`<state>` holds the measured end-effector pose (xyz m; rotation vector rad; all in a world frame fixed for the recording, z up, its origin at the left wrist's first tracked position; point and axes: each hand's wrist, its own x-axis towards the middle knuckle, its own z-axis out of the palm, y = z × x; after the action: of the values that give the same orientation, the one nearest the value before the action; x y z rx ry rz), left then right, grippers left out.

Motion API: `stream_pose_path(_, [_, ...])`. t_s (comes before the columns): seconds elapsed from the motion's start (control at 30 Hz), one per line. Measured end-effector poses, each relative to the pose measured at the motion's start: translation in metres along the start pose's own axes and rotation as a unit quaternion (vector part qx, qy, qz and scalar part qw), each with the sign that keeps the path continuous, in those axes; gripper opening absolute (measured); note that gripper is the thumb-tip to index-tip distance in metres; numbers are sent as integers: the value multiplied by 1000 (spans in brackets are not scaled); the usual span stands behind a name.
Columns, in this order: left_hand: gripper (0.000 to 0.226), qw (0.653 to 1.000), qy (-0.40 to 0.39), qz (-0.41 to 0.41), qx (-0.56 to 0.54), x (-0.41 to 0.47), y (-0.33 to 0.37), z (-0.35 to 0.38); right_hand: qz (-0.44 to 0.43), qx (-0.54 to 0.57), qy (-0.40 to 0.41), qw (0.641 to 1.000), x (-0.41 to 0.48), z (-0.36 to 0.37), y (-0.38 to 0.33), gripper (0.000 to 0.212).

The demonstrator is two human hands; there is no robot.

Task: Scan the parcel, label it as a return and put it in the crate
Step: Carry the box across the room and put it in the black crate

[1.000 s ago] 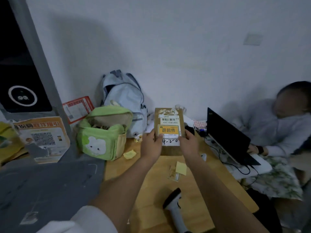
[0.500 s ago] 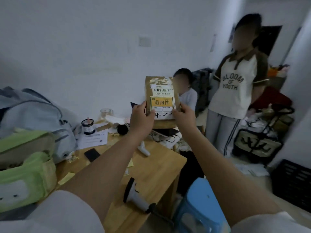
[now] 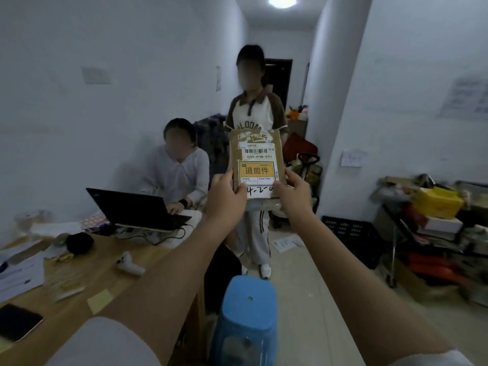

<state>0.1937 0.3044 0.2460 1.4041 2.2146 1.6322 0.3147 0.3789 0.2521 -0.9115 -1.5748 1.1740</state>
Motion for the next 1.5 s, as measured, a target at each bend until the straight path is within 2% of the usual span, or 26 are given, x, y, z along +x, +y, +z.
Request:
stream_pose_path(0.37, [36,990,-127,49,-41,3,60,154,50,1,137,989,31,-144,57,41])
stream_pose_path(0.5, [38,985,-155,45,-58,13,87,222,50,-3,174,983,63,-199,74,34])
stream_pose_path(0.6, [39,983,-166,46,-64,21,109,278,48,-9,195,980,95,-243,91,38])
stream_pose_path(0.97, [35,982,-174,7,-75,78,189,514,82,-16,219,972,244,-422,161,36])
stream_pose_path(1.27, [33,972,-224,-24,-69,113,228,630,149,-24,262,953,321,-518,215,36])
stream_pose_path(1.5, [32,954,-286,-23,-92,159,224,733,184,-56,278,941,391,-574,270,37])
